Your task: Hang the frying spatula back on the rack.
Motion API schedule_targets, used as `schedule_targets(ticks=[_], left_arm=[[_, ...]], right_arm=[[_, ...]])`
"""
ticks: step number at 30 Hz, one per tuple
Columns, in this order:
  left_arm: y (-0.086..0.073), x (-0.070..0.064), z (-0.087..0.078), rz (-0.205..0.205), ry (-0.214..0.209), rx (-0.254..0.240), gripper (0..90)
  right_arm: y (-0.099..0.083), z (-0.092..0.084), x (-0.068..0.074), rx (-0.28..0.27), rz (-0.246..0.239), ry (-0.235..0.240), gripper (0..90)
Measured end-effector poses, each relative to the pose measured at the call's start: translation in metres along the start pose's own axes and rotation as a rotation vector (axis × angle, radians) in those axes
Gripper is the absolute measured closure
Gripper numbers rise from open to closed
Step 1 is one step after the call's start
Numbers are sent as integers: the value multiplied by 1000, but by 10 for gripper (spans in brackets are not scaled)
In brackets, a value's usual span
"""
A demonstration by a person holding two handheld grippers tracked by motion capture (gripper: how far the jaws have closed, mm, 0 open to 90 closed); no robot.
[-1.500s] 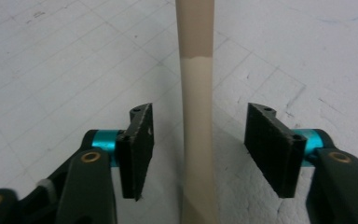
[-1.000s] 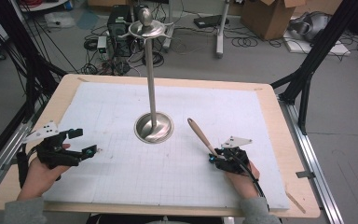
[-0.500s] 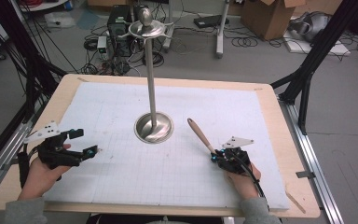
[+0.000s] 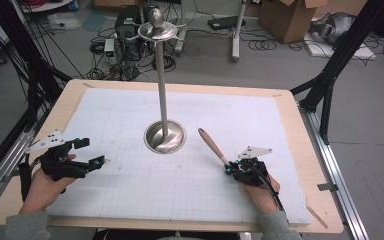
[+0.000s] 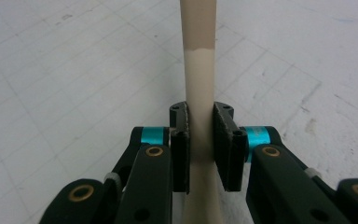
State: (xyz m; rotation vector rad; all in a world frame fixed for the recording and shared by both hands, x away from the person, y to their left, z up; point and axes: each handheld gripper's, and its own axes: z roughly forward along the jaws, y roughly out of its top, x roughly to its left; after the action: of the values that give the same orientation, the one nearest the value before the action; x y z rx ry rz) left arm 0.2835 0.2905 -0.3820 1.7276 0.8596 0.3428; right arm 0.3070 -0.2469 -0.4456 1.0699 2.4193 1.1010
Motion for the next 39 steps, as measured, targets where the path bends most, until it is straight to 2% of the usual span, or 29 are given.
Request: schedule_targets(ticks=[7, 11, 14, 19, 31, 39], left_arm=[[0, 0, 0, 0, 0, 1, 20], [0, 0, -1, -2, -1, -4, 20], [3, -1, -1, -15, -26, -22, 20], [9, -7, -2, 2, -39, -40, 20], [9, -7, -3, 2, -38, -51, 20], [9, -6, -4, 0, -30, -55, 20]], right_arm=[[6, -3, 3, -16, -32, 46, 784], [10, -8, 1, -42, -34, 68, 784], [13, -12, -1, -63, -36, 76, 784], [21, -18, -4, -85, -46, 88, 784], [38, -45, -18, -140, -45, 112, 784], [59, -65, -19, -162, -65, 134, 784]])
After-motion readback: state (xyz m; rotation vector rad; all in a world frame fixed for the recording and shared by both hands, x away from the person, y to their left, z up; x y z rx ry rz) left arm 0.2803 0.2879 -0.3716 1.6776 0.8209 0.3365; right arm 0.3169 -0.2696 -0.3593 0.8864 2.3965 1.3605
